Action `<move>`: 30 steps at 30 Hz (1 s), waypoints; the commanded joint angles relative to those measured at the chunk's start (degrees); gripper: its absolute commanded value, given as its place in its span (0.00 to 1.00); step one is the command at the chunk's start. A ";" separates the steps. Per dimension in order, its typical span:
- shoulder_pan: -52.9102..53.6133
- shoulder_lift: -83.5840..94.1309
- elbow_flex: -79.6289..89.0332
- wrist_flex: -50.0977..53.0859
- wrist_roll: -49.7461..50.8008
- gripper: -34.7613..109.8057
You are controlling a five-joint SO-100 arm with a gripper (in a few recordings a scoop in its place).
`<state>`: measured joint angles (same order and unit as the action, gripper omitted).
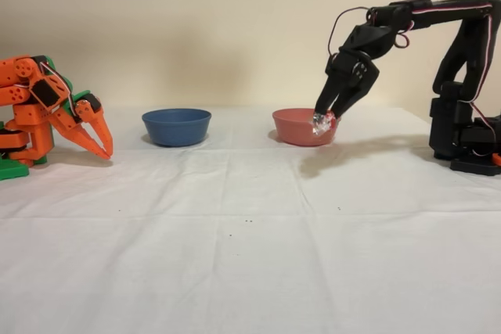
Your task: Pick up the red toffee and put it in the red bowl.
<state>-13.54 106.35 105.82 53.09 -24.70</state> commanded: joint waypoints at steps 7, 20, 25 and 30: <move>9.67 10.81 -4.48 6.68 -2.55 0.30; 22.59 16.35 -6.94 10.11 -5.89 0.30; 28.04 15.29 -6.94 8.17 -6.94 0.30; 33.31 13.01 -6.86 4.83 -8.35 0.30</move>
<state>15.82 118.92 102.30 59.94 -31.64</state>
